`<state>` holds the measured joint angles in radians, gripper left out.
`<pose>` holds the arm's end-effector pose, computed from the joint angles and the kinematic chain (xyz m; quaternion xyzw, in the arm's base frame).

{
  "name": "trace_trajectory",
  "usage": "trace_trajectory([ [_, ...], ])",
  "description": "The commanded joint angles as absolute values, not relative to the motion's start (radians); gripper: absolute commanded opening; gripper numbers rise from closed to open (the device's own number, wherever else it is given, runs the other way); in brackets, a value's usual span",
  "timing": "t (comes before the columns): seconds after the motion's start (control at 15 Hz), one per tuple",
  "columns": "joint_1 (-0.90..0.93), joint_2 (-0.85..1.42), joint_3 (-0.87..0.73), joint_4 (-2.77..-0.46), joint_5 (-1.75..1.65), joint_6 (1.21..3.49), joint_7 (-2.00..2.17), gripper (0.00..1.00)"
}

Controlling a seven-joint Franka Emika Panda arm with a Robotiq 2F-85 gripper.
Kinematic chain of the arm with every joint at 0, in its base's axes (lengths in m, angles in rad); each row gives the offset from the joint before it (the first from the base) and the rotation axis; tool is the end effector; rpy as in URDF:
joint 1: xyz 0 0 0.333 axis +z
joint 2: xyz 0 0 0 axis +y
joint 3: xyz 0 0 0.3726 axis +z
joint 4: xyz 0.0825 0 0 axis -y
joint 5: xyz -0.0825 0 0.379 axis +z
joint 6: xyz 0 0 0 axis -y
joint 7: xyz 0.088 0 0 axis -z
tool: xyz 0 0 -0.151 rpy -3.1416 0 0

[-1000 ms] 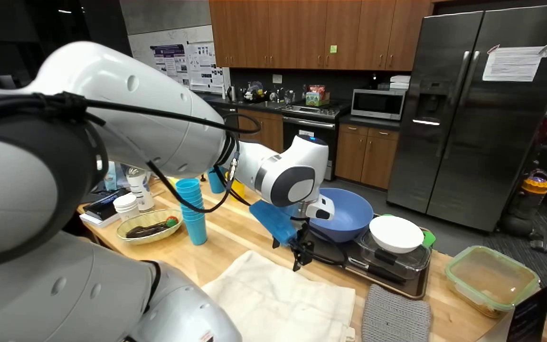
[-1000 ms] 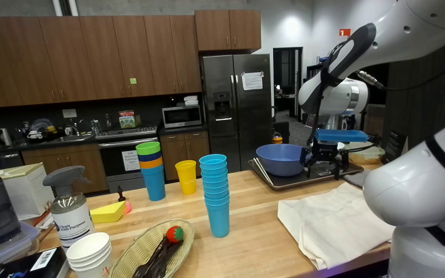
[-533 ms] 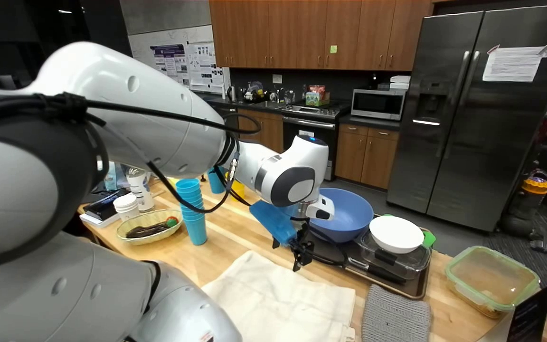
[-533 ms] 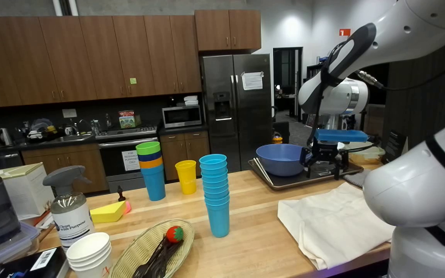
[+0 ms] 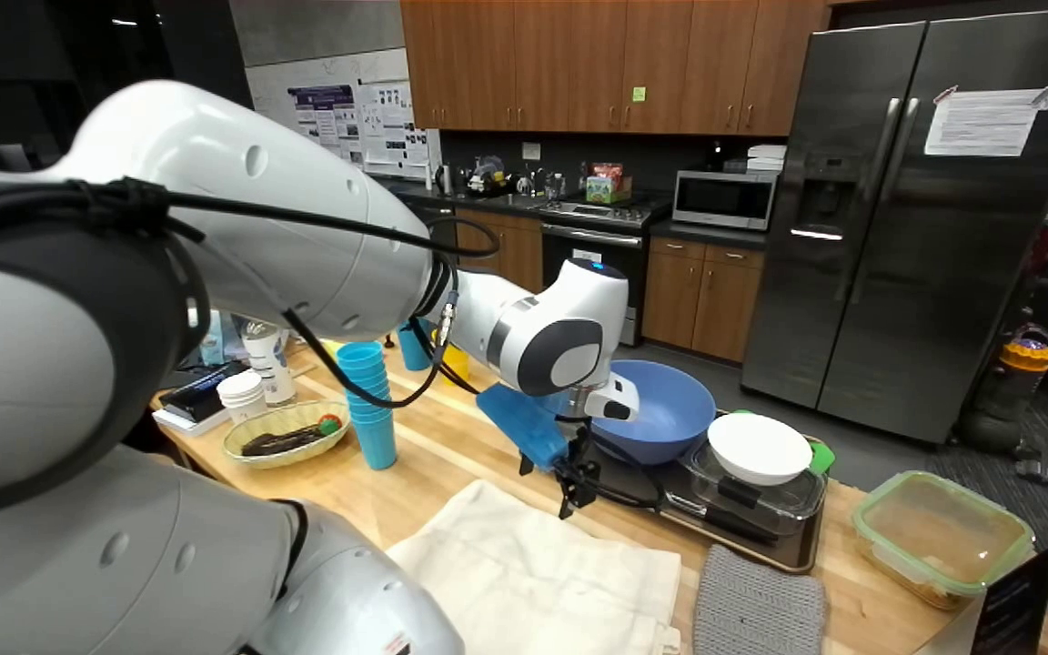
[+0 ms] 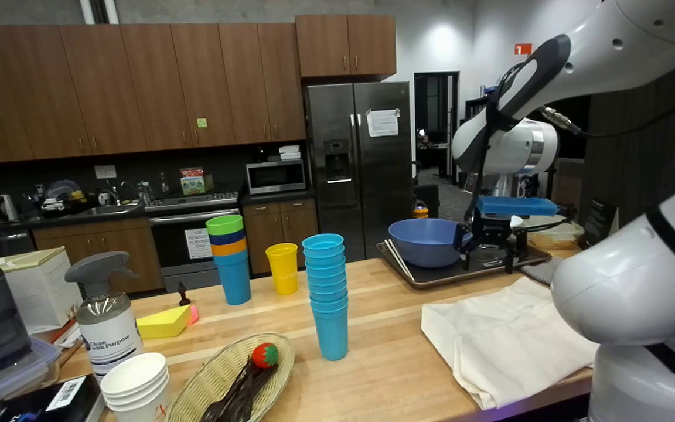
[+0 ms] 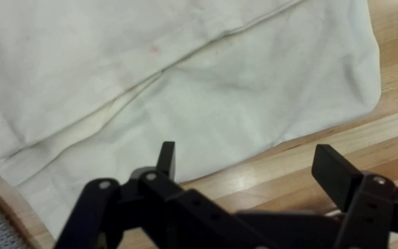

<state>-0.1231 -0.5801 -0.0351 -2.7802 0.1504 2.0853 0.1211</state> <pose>0.2890 -0.0318 0.3744 -0.9801 0.1754 0.0566 0.0736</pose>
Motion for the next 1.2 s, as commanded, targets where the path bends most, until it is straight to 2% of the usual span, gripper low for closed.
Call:
trace_trajectory([
  [0.0, -0.071, -0.578, -0.096, -2.764, 0.221, 2.035, 0.02, 1.0],
  [0.53, -0.059, -0.574, -0.114, -2.764, 0.29, 2.019, -0.05, 1.0],
  [0.93, -0.05, -0.575, -0.11, -2.773, 0.293, 2.182, -0.072, 1.0],
  [1.13, -0.04, -0.577, -0.118, -2.773, 0.298, 2.194, -0.084, 1.0],
])
